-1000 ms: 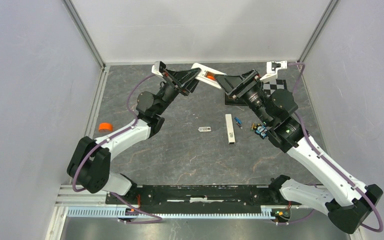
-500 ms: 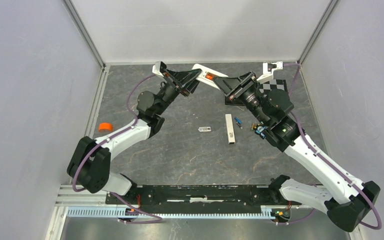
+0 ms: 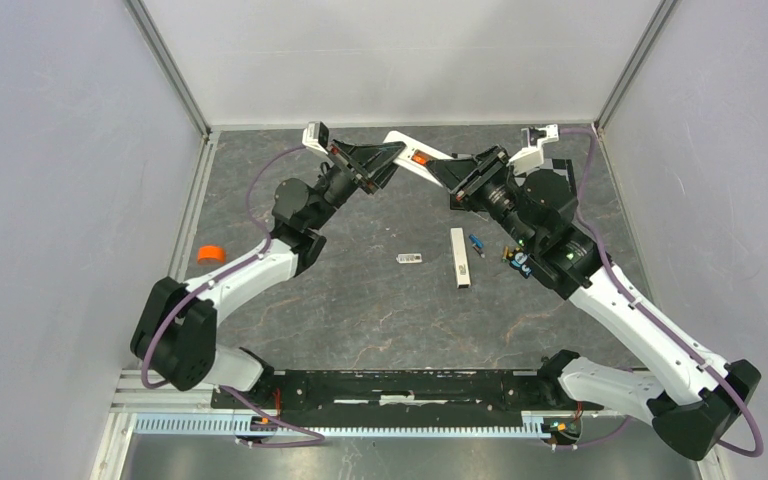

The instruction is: Load the batteries into the remote control

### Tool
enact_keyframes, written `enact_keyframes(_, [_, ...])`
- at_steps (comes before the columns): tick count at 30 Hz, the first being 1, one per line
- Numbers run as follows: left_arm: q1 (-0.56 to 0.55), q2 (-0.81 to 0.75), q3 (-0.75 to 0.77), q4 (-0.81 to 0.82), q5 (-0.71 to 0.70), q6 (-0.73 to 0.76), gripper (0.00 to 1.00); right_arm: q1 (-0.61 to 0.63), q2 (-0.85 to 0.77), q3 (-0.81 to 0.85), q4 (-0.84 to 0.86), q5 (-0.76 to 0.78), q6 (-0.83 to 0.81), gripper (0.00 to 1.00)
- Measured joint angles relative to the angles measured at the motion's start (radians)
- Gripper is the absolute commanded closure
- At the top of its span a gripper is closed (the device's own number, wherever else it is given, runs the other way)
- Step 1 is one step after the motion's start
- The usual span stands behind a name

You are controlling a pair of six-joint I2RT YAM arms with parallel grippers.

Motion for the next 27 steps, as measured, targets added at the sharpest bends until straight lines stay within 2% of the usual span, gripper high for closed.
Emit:
enact_keyframes(6, [0.001, -0.089, 0.003, -0.113, 0.012, 0.149, 0.98, 0.01, 0.003, 0.005, -0.027, -0.018, 0.047, 0.6])
enact_keyframes(8, [0.001, -0.091, 0.011, -0.119, 0.025, 0.179, 0.98, 0.01, 0.005, 0.005, -0.036, -0.017, 0.05, 0.48])
enact_keyframes(12, [0.001, -0.091, 0.013, -0.144, 0.051, 0.254, 0.98, 0.003, 0.019, -0.003, -0.061, -0.006, 0.018, 0.19])
enact_keyframes(15, [-0.002, -0.091, 0.013, -0.172, 0.077, 0.294, 0.98, -0.001, 0.013, -0.043, -0.041, -0.002, -0.024, 0.09])
enact_keyframes(21, [0.001, -0.096, 0.015, -0.185, 0.131, 0.352, 0.98, -0.047, -0.07, -0.151, 0.059, -0.046, -0.132, 0.02])
enact_keyframes(24, [0.016, -0.103, 0.015, -0.182, 0.171, 0.375, 0.98, -0.077, -0.106, -0.163, 0.087, -0.058, -0.192, 0.02])
enact_keyframes(27, [0.037, -0.104, 0.015, -0.178, 0.225, 0.407, 0.98, -0.108, -0.143, -0.163, 0.109, -0.063, -0.258, 0.08])
